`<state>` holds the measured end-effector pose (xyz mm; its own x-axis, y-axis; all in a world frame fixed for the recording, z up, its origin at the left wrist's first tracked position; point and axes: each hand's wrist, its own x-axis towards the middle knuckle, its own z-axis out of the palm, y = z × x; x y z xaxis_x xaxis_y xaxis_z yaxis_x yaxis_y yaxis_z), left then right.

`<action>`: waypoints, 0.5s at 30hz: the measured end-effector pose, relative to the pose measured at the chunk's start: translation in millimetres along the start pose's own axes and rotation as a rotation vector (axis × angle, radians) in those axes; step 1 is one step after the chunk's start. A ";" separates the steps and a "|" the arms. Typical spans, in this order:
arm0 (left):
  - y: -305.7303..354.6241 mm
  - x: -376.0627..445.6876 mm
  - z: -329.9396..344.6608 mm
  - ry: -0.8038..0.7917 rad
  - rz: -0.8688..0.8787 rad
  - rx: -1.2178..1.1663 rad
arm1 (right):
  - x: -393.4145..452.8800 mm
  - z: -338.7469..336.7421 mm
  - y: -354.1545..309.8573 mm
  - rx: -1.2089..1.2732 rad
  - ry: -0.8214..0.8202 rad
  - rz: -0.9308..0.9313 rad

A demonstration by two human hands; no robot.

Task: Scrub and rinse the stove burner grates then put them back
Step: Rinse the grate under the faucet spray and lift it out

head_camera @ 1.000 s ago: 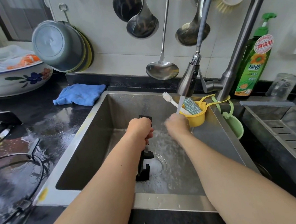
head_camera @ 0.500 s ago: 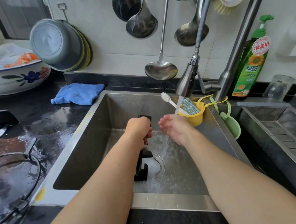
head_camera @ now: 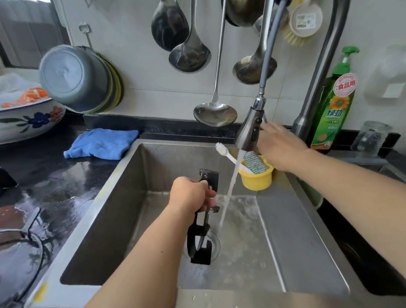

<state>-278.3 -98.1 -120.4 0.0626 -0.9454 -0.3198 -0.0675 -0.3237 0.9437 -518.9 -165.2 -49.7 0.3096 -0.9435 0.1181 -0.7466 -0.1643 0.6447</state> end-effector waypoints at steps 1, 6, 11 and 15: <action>0.1 -0.3 -0.4 -0.002 0.003 0.022 | 7.5 0.2 8.9 -0.120 -0.020 -0.012; 0.9 -1.9 -4.8 0.003 0.073 0.174 | 18.0 -20.7 26.7 -0.016 -0.134 0.138; -1.6 4.5 -8.5 0.040 0.208 0.481 | -18.3 -26.5 5.1 0.484 -0.050 0.234; 4.4 -8.7 -2.8 0.046 0.327 0.767 | -83.5 -27.7 -13.1 0.808 -0.099 0.333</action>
<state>-276.3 -91.2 -113.2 -0.0387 -0.9991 -0.0199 -0.7475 0.0157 0.6640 -518.6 -76.3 -47.1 -0.0227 -0.9932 0.1142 -0.9890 0.0056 -0.1478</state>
